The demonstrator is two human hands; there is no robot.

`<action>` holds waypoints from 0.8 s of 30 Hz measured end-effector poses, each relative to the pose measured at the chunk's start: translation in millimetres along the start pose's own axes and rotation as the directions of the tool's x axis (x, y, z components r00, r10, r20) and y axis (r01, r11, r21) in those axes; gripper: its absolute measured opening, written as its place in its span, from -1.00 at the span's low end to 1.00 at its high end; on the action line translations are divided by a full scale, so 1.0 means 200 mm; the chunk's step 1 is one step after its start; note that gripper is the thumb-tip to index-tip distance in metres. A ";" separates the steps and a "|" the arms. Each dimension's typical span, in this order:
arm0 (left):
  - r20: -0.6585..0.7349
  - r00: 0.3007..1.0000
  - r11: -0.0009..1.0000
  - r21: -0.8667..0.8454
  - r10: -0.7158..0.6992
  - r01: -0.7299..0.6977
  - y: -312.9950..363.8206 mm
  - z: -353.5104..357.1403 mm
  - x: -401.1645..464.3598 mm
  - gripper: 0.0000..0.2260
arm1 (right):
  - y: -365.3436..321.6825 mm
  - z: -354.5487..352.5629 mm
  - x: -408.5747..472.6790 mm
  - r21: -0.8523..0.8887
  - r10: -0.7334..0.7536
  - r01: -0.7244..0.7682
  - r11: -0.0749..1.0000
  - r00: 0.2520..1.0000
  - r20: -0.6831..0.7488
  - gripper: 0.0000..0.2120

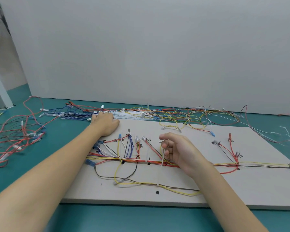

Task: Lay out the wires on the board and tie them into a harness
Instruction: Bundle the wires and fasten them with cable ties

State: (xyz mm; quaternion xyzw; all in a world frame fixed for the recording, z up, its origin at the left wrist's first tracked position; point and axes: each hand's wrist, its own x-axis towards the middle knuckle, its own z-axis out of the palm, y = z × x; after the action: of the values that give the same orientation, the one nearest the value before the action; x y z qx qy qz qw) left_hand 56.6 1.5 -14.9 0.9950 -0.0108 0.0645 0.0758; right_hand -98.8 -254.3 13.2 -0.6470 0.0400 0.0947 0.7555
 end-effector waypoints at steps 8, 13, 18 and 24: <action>-0.049 0.998 0.999 -0.017 0.029 -0.030 0.00 0.01 -0.01 -0.63 | 0.00 0.00 0.00 -0.028 0.011 -0.010 1.000 1.000 0.013 -0.92; -0.168 0.986 0.990 -0.132 0.020 -0.043 -0.01 0.02 -0.01 -0.71 | 0.00 0.00 0.00 -0.032 0.007 -0.007 0.999 1.000 0.012 -0.91; -0.301 0.951 0.950 -0.273 0.066 -0.152 -0.03 0.02 -0.01 -0.77 | 0.00 0.01 0.00 -0.045 0.002 -0.001 0.999 1.000 0.014 -0.90; -0.439 0.896 0.912 -0.339 0.063 -0.230 -0.02 0.01 -0.01 -0.83 | -0.01 0.03 -0.03 -0.136 -0.050 0.058 0.989 0.997 0.067 -0.90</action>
State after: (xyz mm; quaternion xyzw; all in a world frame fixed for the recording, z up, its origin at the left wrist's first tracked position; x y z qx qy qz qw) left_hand 54.6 6.0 -17.4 0.9197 -0.0830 0.2788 0.2638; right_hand -104.0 -249.6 16.6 -0.6954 -0.0080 0.0971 0.7120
